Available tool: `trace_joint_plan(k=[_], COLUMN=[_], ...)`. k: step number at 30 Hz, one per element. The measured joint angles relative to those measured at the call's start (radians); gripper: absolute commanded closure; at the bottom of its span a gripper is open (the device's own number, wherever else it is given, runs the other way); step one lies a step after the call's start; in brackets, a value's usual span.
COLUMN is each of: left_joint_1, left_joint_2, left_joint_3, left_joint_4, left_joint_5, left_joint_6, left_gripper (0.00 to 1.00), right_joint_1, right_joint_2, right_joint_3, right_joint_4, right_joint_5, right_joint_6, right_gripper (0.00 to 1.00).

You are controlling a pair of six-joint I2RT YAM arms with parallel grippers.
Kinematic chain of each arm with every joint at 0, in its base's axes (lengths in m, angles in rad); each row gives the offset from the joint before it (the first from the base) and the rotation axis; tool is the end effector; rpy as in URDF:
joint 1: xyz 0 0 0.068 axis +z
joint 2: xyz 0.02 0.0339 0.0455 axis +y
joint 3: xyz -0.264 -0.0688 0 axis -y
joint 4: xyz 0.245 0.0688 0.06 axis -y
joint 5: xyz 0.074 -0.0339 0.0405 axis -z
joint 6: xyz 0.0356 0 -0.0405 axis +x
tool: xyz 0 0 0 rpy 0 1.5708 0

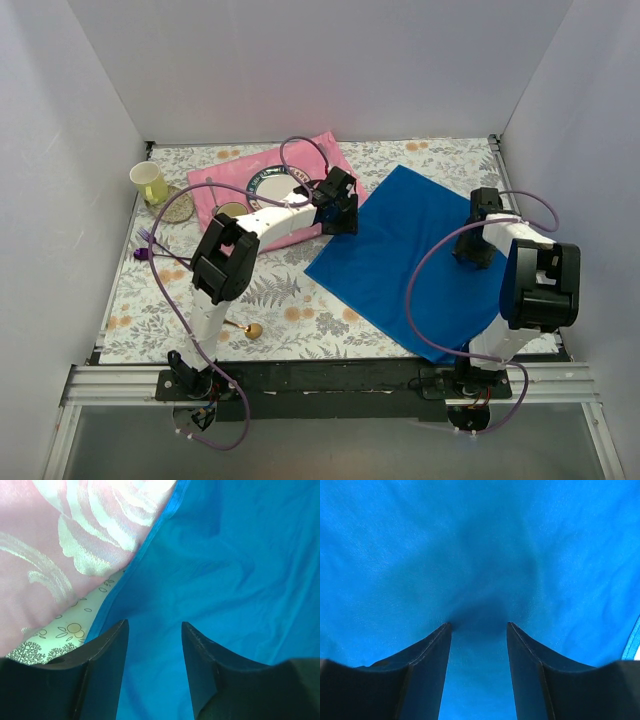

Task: Fold the napkin, place the utensils inside, and roll it up
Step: Flatten the napkin out, then fold the napkin

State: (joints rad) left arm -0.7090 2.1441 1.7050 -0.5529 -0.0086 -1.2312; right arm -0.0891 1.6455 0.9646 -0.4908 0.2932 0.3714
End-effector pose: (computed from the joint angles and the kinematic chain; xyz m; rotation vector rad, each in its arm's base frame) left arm 0.3572 -0.3060 0.1937 -0.7084 2.6376 -0.6642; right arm 0.3077 -0.0378 0.1696 0.6921 2.6006 -0.3167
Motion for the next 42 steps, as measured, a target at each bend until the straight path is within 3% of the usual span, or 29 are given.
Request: trace_joint_plan(k=[13, 18, 25, 31, 37, 42], left_joint_1=[0.002, 0.002, 0.002, 0.002, 0.005, 0.025], left_joint_2=[0.0, 0.0, 0.001, -0.028, -0.156, -0.348], left_joint_3=[0.039, 0.039, 0.045, -0.031, -0.211, -0.326], left_joint_4=[0.012, 0.013, 0.007, 0.017, 0.024, 0.036], left_joint_5=[0.005, 0.016, 0.042, 0.005, -0.038, -0.094], left_joint_6=[-0.014, -0.016, -0.017, -0.013, -0.026, -0.074], left_gripper=[0.53, 0.53, 0.49, 0.36, 0.35, 0.34], right_joint_1=[0.0, 0.01, 0.106, 0.166, 0.183, 0.412], right_joint_2=[0.147, 0.248, 0.346, 0.284, 0.026, -0.084], right_joint_3=[0.156, 0.285, 0.423, 0.355, 0.157, 0.148], right_joint_4=[0.023, 0.023, 0.02, -0.026, -0.053, -0.013], right_joint_5=[-0.008, -0.023, 0.008, 0.089, 0.061, -0.002], right_joint_6=[-0.018, -0.064, -0.13, -0.143, -0.175, -0.229], right_gripper=[0.46, 0.46, 0.43, 0.38, 0.3, 0.29])
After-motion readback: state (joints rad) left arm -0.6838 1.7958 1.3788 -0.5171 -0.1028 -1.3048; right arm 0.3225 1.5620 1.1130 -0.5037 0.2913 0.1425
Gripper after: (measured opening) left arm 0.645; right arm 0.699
